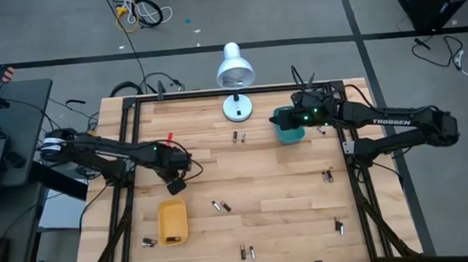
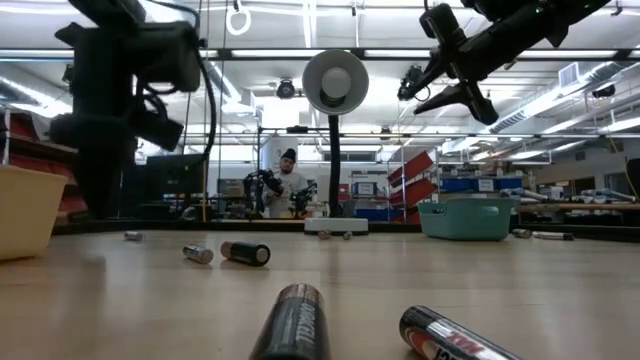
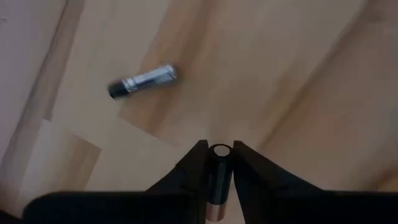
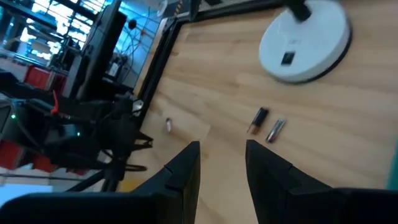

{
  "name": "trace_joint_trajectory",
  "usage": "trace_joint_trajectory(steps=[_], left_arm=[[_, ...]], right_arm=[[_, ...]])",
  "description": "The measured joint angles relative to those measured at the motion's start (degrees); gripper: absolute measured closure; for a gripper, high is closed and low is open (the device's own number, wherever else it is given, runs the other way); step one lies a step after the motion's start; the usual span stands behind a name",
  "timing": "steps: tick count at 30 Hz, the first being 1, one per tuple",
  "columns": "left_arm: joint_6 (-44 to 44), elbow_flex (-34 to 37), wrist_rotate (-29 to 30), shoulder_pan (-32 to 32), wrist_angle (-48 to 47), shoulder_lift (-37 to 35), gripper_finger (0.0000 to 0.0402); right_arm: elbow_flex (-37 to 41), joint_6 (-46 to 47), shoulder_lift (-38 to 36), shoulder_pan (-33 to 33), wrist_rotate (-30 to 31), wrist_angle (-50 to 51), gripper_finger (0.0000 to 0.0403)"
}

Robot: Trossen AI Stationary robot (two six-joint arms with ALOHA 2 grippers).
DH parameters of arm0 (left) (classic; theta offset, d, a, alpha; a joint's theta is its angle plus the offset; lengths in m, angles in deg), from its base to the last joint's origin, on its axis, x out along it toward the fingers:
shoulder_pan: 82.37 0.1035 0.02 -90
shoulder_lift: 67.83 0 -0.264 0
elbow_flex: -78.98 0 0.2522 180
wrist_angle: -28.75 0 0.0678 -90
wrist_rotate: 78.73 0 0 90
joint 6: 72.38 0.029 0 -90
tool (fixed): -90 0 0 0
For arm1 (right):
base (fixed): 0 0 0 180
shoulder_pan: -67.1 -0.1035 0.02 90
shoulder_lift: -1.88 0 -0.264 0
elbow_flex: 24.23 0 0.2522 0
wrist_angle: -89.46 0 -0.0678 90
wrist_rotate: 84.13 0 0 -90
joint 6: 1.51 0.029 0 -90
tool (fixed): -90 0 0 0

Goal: Sort batteries
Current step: Put the golden battery into the yellow bin

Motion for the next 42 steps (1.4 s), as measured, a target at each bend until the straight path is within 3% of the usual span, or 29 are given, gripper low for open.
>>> trace_joint_trajectory(steps=[7, 14, 22, 29, 42], left_arm=[[-0.1, -6.9, -0.5, 0.2, -1.0, -4.2, 0.0329], [-9.0, -16.7, 0.4, -1.9, -8.6, -5.9, 0.0328], [-29.9, -18.4, 2.5, -14.1, -6.5, -6.9, 0.0328], [-46.3, -18.1, 6.1, -25.9, -2.5, -3.9, 0.0328], [-56.6, -18.1, 4.2, -37.5, -2.3, -0.3, 0.0312]], right_arm=[[0.0, 4.4, 0.0, -6.4, 2.9, -0.9, 0.0288], [0.0, 2.3, 0.0, -9.4, 7.8, -2.3, 0.0288], [0.0, -1.9, 0.0, -13.2, 4.6, -2.1, 0.0288], [0.0, -6.4, 0.1, -19.7, 6.2, -1.8, 0.0288], [0.0, -11.0, 0.6, -22.7, 6.4, -1.6, 0.0288]])
